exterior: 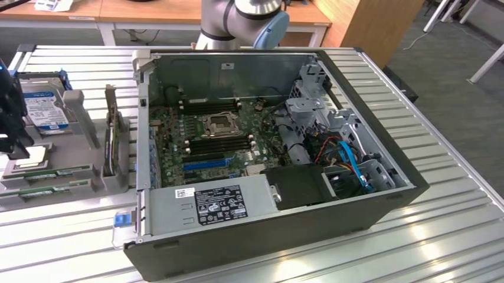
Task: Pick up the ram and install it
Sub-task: 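Pick up the ram and move it above insertion slot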
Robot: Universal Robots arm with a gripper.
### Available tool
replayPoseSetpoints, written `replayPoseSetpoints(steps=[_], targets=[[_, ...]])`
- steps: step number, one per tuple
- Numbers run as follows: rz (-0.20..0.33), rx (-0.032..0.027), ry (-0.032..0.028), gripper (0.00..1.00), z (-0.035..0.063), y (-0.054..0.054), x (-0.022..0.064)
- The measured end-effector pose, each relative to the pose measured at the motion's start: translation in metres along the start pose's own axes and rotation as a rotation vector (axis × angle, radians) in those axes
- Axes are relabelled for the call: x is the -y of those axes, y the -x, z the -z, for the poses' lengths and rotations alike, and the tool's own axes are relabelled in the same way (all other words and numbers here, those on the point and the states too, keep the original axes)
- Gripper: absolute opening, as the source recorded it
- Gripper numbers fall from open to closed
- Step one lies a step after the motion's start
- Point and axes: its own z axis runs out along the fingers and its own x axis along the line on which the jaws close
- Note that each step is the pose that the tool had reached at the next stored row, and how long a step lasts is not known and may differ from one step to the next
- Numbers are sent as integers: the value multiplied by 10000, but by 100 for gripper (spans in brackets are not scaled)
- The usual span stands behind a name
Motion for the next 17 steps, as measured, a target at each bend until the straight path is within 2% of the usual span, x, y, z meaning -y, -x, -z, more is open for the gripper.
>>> replayPoseSetpoints(steps=[9, 17], targets=[[0, 2, -2, 31, -123, -6, 6], [0, 1, -1, 31, -127, -6, 6]])
